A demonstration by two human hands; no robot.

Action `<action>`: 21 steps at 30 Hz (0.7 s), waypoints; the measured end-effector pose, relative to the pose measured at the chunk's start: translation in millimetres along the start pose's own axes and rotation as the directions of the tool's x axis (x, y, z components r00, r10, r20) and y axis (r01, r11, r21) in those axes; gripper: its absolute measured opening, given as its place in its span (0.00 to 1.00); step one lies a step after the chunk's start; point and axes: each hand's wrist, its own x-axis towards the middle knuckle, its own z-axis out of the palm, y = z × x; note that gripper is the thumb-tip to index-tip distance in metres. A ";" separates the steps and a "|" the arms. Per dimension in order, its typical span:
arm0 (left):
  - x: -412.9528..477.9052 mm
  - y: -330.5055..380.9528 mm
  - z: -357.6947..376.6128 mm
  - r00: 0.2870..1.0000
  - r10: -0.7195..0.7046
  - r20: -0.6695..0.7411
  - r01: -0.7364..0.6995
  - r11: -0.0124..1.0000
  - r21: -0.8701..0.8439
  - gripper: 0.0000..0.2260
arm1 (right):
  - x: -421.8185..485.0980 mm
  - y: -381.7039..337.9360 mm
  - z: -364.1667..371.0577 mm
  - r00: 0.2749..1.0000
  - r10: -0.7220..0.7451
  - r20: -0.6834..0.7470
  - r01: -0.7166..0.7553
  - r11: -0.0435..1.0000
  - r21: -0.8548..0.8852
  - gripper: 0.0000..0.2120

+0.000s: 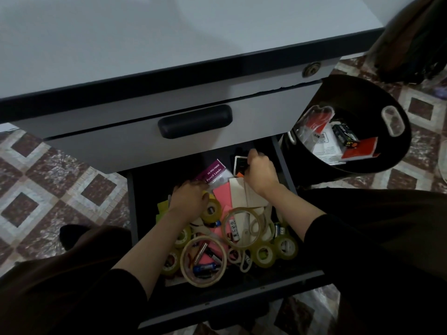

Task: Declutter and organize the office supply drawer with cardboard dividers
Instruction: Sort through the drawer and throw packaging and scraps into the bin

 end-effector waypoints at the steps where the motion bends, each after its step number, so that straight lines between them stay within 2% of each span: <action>1: 1.1 0.1 0.2 1.000 -0.008 -0.007 0.008 1.000 -0.018 0.15 | 2.3 1.1 1.0 1.000 0.021 -0.015 -0.020 1.000 0.022 0.18; 5: 6.6 1.0 0.5 0.992 -0.117 -0.047 0.109 0.981 -0.158 0.15 | 8.3 7.1 5.9 0.998 0.046 0.030 -0.047 0.999 0.015 0.29; 10: 9.7 2.9 2.8 0.966 -0.249 -0.061 0.234 0.953 -0.193 0.23 | 13.3 10.5 11.6 0.997 0.005 0.071 0.003 0.993 -0.117 0.34; 12: 13.2 3.4 3.4 0.964 -0.260 -0.054 0.245 0.949 -0.197 0.24 | 16.3 10.8 13.4 0.995 0.003 0.098 0.012 0.988 -0.154 0.33; 15: 17.5 3.5 2.4 0.956 -0.293 -0.026 0.281 0.935 -0.214 0.25 | 20.2 9.8 12.8 0.993 0.011 0.115 0.006 0.989 -0.149 0.26; 18: 20.6 3.1 1.3 0.946 -0.323 0.015 0.315 0.912 -0.261 0.22 | 20.3 8.3 11.2 0.996 0.004 0.086 0.005 0.994 -0.105 0.28; 21: 25.5 3.2 0.9 0.949 -0.317 0.006 0.312 0.930 -0.194 0.20 | 18.0 8.0 9.0 0.998 -0.015 0.067 0.019 0.998 -0.067 0.31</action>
